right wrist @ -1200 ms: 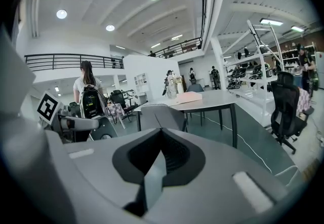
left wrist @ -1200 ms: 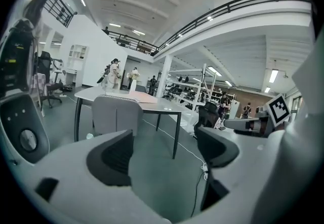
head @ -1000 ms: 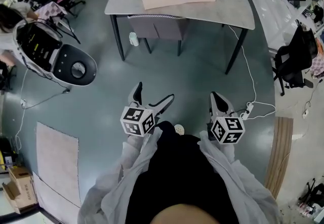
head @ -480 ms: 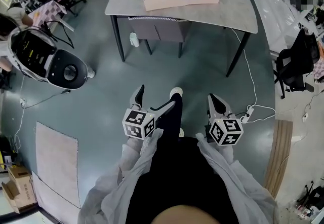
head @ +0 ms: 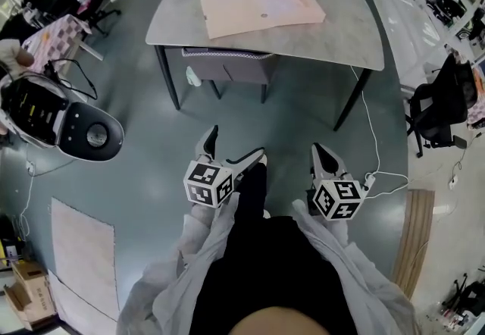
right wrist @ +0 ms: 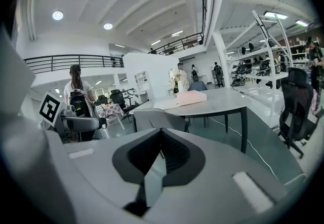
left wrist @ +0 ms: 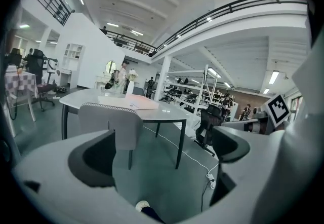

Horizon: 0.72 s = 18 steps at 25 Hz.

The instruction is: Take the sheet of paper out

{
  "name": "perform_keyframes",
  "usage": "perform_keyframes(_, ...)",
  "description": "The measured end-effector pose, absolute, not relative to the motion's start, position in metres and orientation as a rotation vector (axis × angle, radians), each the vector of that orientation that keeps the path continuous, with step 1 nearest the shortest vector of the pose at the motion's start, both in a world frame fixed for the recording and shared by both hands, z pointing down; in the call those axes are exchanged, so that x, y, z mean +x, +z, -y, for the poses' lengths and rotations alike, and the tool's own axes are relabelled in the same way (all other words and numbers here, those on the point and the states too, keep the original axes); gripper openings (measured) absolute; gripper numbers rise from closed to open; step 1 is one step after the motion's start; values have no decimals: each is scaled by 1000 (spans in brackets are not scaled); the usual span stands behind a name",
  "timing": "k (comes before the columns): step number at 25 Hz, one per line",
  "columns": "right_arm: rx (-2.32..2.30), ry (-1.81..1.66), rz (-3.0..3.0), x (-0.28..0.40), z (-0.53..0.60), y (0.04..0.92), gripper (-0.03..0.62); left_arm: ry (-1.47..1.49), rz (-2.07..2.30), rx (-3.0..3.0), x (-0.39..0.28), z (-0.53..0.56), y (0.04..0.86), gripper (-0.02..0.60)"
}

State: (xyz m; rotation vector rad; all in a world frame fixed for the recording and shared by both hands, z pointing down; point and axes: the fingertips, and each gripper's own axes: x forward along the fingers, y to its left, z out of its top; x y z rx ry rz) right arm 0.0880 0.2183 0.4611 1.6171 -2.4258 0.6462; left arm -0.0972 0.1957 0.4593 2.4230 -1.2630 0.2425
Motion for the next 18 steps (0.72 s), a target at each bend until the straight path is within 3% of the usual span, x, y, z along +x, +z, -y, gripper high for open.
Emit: perform_keyframes(18, 1598, 640, 2438, 66, -53, 445, 11, 210, 1265, 2429, -111, -31, 439, 589)
